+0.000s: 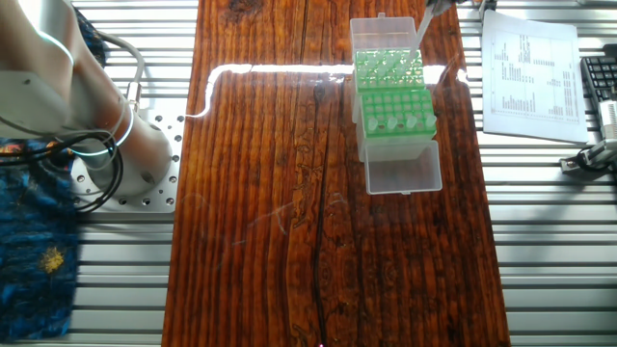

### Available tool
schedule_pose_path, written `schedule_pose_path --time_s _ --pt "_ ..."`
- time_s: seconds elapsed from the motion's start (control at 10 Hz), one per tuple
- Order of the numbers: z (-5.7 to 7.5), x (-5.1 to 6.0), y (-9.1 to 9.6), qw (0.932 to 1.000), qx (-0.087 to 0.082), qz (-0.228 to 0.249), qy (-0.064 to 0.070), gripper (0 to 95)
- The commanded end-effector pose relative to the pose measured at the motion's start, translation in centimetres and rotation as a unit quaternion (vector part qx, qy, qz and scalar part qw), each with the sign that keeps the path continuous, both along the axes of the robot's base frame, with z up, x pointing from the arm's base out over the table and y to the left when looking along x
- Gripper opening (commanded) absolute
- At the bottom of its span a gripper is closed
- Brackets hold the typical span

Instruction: Transfer all large pipette tips from one holder to another

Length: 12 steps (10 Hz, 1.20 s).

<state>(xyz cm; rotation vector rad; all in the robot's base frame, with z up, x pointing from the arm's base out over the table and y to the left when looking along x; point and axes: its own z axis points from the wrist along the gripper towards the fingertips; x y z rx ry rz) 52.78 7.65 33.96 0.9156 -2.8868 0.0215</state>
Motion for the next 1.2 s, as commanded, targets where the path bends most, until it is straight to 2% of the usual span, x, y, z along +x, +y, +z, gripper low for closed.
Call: schedule_pose_path --time_s 0.1,0.4,0.5,0.7,1.0,1.2 --pt "0.0 -0.5 -1.4 0.9999 0.003 0.012 -0.007 0.0" --pt "-1.1 -0.4 -3.3 0.9988 0.007 0.047 -0.007 0.0" --pt "-1.5 -0.9 -3.7 0.9987 0.012 0.048 -0.012 0.0" --pt "-1.7 -1.4 -3.9 0.9985 0.017 0.049 -0.019 0.0" --pt "-1.8 -1.2 -3.8 0.9944 0.022 0.1 -0.027 0.0" --pt "-1.8 -1.1 -3.8 0.9924 0.023 0.118 -0.027 0.0"
